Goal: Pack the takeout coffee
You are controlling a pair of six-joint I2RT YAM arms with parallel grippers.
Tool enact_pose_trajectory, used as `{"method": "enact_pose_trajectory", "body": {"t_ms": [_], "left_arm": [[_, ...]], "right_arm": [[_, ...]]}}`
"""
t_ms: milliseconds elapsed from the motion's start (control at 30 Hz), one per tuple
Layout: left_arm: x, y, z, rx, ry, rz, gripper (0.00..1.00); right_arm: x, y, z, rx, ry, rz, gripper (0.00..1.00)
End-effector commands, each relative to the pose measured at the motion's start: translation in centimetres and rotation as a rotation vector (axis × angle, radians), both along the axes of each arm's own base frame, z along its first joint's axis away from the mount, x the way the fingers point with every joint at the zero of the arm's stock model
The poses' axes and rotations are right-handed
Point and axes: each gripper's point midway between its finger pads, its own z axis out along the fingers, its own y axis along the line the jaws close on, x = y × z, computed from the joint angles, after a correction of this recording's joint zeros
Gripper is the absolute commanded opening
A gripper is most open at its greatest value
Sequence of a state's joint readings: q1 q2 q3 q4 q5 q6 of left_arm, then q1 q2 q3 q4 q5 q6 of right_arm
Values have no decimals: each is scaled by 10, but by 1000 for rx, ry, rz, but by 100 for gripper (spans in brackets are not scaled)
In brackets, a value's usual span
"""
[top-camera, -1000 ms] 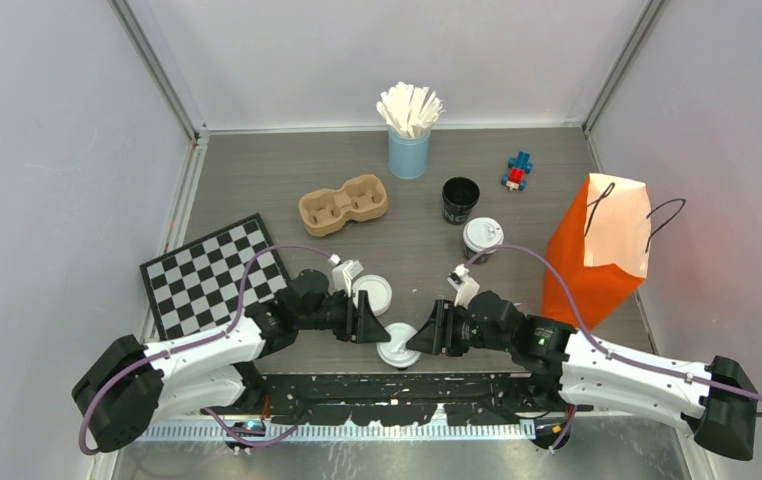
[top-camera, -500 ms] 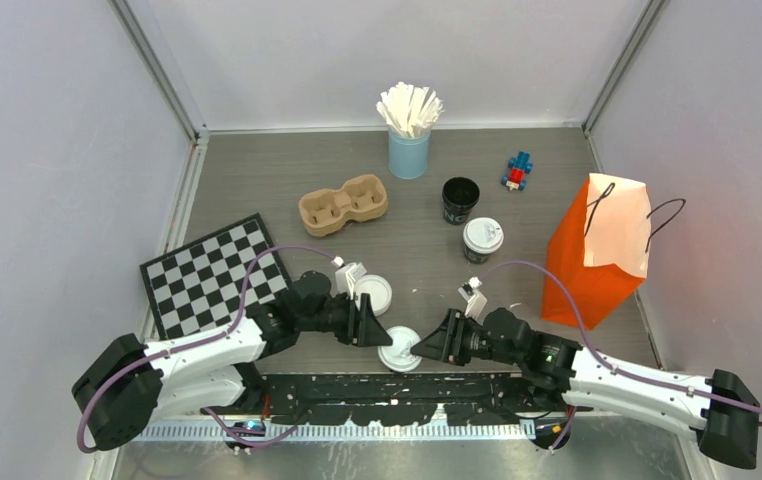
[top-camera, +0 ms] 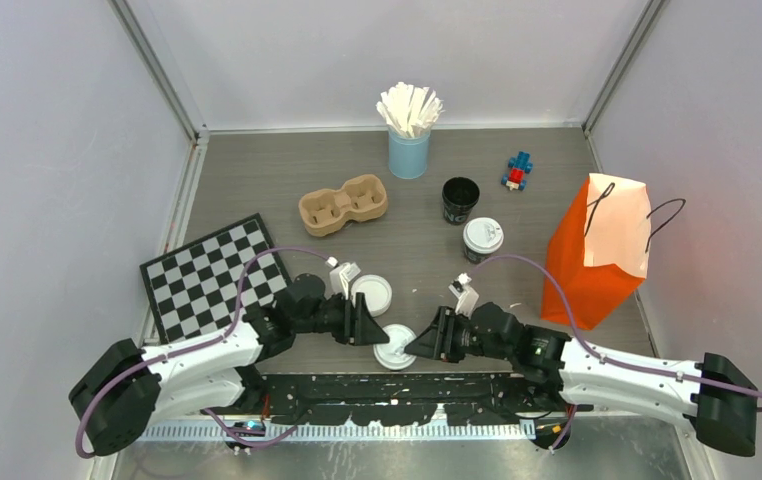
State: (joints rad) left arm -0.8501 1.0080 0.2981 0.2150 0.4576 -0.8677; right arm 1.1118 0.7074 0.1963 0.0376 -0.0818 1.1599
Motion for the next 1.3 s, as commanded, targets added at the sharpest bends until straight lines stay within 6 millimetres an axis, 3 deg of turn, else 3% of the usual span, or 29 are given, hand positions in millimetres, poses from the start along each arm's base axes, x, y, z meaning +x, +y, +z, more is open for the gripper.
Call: {"method": "enact_pose_trajectory", "body": {"t_ms": [0, 100, 233, 367, 533, 567, 633, 667, 833, 1033, 1267], "left_arm": [[-4, 18, -27, 106, 17, 31, 49], [1, 14, -9, 73, -24, 26, 52], [8, 7, 14, 54, -74, 16, 58], [15, 3, 30, 67, -117, 0, 66], [26, 6, 48, 125, -193, -2, 75], [28, 10, 51, 150, -205, 7, 76], [34, 20, 60, 196, -248, 41, 98], [42, 29, 66, 234, -283, 90, 99], [64, 88, 100, 383, -456, 307, 100], [61, 152, 118, 455, -589, 487, 100], [53, 163, 132, 345, -635, 541, 100]], "right_arm": [[4, -18, -29, -187, -40, 2, 42], [11, -8, 5, -136, -89, -4, 49], [27, -19, 38, -172, -171, -70, 60], [31, -33, 52, -250, -233, -66, 77], [35, -34, 69, -338, -311, -14, 81], [36, -32, 74, -347, -333, -8, 81], [38, -26, 84, -366, -388, 3, 82], [39, -22, 88, -381, -419, 11, 82], [34, 6, 91, -498, -561, 101, 84], [24, 34, 87, -593, -654, 189, 86], [17, 47, 72, -627, -647, 267, 87]]}}
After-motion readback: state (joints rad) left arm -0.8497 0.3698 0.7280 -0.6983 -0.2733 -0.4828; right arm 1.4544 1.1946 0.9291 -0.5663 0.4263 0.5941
